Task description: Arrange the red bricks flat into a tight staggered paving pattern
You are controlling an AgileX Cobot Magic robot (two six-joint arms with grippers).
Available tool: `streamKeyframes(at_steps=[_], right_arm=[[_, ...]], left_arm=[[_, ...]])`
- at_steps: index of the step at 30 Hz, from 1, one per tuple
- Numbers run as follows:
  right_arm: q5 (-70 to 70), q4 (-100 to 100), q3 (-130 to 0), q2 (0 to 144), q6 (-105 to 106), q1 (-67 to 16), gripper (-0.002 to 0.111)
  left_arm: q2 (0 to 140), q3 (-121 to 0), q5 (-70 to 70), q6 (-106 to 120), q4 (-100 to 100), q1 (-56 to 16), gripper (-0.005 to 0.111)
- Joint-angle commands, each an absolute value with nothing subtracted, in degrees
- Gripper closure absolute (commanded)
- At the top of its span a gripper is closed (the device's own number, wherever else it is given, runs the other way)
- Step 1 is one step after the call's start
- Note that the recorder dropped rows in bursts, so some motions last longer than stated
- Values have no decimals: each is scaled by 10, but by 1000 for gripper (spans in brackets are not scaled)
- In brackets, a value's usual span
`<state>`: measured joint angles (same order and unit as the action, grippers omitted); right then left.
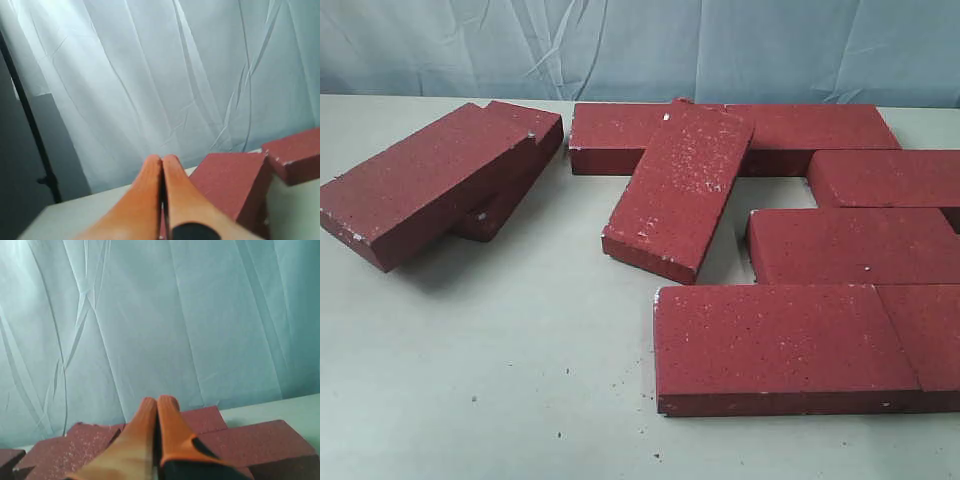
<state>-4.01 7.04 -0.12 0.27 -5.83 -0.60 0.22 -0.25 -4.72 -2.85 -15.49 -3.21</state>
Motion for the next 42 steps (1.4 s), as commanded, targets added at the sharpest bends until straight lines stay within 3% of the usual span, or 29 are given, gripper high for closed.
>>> streamKeyframes(at_steps=[1, 10, 21, 42], right_arm=[[-112, 94, 0, 0, -63, -7, 109], [-158, 93, -64, 33, -63, -7, 109], [-131, 15, -247, 277, -60, -7, 109], [92, -66, -537, 635, -35, -7, 109]], left_arm=[[0, 0, -51, -183, -40, -30, 107], [0, 0, -143, -194, -26, -30, 107], [0, 0, -208, -194, -24, -30, 107], [0, 0, -194, -193, -60, -30, 107]])
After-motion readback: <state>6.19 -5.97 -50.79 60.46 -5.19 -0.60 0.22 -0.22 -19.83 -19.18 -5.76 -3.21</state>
